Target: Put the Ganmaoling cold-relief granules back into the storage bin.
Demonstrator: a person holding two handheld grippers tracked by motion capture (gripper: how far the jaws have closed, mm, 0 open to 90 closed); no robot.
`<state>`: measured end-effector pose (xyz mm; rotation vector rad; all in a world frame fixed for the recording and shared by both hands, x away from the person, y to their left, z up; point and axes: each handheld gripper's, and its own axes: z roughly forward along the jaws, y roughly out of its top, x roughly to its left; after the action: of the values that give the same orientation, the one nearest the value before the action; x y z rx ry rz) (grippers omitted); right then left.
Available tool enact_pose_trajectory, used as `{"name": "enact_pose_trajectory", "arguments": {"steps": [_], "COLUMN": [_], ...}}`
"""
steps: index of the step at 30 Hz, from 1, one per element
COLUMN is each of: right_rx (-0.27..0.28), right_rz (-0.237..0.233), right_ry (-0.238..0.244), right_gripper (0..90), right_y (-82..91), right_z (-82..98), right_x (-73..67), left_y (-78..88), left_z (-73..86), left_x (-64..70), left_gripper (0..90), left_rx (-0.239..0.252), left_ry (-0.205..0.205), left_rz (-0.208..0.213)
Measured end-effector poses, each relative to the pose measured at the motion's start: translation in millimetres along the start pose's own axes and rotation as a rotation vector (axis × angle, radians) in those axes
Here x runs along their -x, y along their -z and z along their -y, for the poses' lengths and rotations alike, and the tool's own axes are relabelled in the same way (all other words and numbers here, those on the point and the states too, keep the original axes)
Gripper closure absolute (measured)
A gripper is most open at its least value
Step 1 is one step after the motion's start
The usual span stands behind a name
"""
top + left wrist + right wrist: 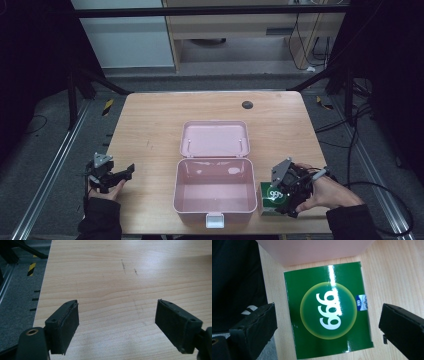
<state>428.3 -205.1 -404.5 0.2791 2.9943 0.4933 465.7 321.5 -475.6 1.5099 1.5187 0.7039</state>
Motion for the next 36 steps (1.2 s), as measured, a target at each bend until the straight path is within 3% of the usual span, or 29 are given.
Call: {"name": "enact_pose_trajectory", "arguments": {"steps": [6, 22, 36], "right_rx": [-0.006, -0.040, -0.052], "right_rz": [0.005, -0.037, -0.050], "right_ry": [-0.004, 0.005, 0.000], "right_gripper": [1.7, 4.9, 9.5], "right_y": [-8.9, -35.4, -44.8], "right_z": [0.5, 2.2, 1.6], "right_x": [0.8, 3.8, 6.3], "left_y": [0.0, 0.0, -1.0], "left_z": [0.1, 0.2, 0.5], "left_x": [0.1, -0.1, -0.2], "left_gripper": [18.4, 18.8, 19.7], "left_rx": [-0.002, -0.007, -0.006], "left_ry": [-0.004, -0.011, -0.013], "left_rz": [-0.001, 0.000, -0.002]}}
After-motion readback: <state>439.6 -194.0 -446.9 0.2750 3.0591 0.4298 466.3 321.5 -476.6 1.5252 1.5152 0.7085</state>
